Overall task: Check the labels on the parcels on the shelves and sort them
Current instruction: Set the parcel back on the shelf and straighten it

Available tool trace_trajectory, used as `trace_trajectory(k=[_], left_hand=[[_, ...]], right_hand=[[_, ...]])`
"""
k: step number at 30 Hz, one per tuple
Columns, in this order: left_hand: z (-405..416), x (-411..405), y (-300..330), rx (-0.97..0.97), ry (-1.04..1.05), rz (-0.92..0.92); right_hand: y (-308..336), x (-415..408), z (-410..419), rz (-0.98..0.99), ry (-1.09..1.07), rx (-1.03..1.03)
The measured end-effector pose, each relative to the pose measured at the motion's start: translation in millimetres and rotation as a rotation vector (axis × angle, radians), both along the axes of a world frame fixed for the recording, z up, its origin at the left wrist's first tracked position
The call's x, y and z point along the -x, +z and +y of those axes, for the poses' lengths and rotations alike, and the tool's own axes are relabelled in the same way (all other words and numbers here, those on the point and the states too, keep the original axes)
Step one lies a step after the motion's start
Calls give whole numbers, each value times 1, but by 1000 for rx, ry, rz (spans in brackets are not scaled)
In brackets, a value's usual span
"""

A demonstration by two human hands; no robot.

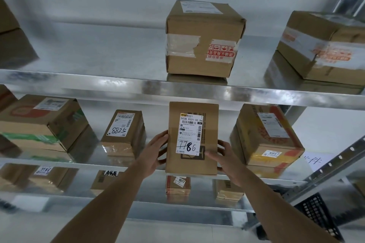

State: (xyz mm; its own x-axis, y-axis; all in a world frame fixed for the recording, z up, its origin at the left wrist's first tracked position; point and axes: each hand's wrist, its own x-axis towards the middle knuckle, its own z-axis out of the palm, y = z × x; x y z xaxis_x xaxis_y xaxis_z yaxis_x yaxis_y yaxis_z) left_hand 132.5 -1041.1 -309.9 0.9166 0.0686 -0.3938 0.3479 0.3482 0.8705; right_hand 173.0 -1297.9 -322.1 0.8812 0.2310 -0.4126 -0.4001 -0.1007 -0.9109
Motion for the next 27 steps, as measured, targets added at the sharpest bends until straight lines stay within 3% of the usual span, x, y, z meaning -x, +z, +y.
trace_trajectory(k=[16, 21, 27], left_hand=[[1, 2, -2, -78, -80, -43], [1, 0, -2, -47, -64, -49], [-4, -5, 1, 34, -67, -66]], right_hand=[[6, 2, 2, 16, -1, -14], [10, -2, -1, 153, -93, -83], [9, -5, -3, 158, -120, 79]])
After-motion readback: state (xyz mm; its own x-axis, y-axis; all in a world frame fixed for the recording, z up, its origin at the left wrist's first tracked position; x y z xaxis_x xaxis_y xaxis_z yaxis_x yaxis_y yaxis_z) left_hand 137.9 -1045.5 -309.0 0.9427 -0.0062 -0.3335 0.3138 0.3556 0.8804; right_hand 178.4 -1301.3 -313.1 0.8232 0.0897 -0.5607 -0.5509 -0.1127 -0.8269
